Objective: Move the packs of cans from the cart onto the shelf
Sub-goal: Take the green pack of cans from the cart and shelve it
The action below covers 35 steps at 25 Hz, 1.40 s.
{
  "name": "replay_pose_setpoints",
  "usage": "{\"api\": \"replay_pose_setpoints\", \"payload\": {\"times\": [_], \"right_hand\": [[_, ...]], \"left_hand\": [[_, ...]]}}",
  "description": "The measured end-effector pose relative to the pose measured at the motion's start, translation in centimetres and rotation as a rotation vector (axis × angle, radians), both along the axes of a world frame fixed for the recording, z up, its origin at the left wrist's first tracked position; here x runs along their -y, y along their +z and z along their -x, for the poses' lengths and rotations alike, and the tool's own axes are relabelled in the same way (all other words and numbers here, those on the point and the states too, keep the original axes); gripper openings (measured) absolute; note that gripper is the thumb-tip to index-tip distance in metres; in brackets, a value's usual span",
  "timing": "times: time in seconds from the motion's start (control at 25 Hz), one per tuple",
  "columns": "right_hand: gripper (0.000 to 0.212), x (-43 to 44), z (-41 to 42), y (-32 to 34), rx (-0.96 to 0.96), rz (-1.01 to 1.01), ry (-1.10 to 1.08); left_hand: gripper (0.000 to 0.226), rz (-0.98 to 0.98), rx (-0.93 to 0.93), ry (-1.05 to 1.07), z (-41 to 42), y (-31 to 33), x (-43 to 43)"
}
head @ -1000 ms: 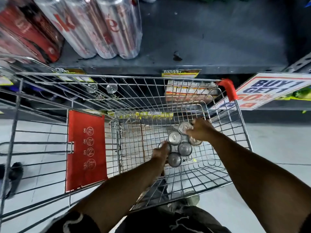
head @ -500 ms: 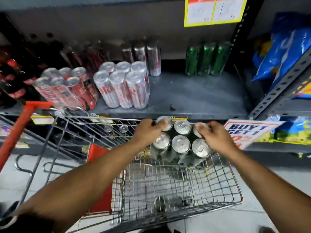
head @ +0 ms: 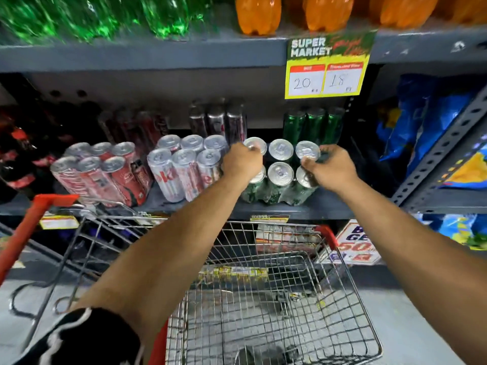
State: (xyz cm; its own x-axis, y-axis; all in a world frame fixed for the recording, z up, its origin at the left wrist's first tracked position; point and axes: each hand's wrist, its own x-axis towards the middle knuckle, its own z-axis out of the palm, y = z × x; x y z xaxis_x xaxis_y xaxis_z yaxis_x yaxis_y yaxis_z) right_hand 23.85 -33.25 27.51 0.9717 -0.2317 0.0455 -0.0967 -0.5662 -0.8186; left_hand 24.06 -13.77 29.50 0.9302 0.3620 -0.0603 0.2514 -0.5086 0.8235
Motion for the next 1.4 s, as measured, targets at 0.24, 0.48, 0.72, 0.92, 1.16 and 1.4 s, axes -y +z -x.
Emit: {"api": "replay_pose_setpoints", "payload": {"times": [0.24, 0.48, 0.72, 0.92, 1.16, 1.4], "right_hand": [[0.049, -1.2, -1.6, -1.2, 0.028, 0.084, -0.064], [0.093, -0.6, 1.8, -4.1, 0.051, -0.034, 0.052], [0.09, -1.3, 2.8, -7.4, 0.116, -0.025, 0.146], [0.078, 1.0, 2.1, -7.6, 0.106, -0.022, 0.147], [0.072, 8.7, 2.7, -7.2, 0.048, 0.017, 0.087], [0.074, 10.8, 2.9, -6.8, 0.03, 0.002, 0.172]], "left_hand": [[0.036, -0.126, -0.055, -0.121, -1.8, -1.9, -0.3], [0.079, 0.354, 0.16, -0.127, 3.2, -7.7, -0.1], [0.064, 0.185, 0.091, -0.173, 3.1, -11.4, -1.6], [0.054, 0.058, 0.068, -0.164, 2.4, -10.9, -0.6], [0.054, -0.043, 0.045, -0.235, 1.9, -10.7, 6.6], [0.047, -0.02, 0.039, -0.213, 2.4, -10.8, 8.4]]}}
